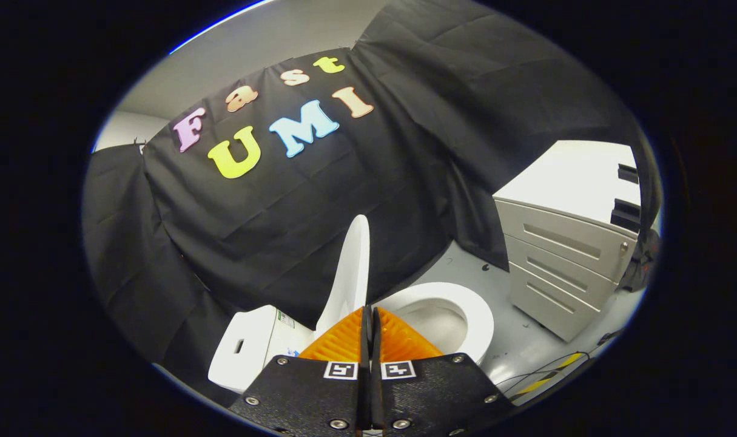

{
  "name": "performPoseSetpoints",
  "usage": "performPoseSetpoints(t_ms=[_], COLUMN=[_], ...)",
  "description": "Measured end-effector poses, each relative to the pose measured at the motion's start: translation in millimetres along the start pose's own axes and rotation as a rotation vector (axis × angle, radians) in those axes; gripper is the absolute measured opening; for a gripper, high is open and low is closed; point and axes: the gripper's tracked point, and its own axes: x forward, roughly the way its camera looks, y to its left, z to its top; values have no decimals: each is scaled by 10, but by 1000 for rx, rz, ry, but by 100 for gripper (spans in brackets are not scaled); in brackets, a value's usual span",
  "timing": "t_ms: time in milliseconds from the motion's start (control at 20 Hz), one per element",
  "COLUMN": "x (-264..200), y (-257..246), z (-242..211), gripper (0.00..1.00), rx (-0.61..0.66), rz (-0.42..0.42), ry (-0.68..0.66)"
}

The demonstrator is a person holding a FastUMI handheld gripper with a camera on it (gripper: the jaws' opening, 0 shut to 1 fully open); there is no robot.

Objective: Open the toilet lid.

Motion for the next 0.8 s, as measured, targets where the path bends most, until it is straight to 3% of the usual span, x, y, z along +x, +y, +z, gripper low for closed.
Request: performPoseSetpoints(t_ms=[800], x=[-222], y=[1053], z=[129], gripper=[0], rx=[-328], rz=[0], ry=[-45])
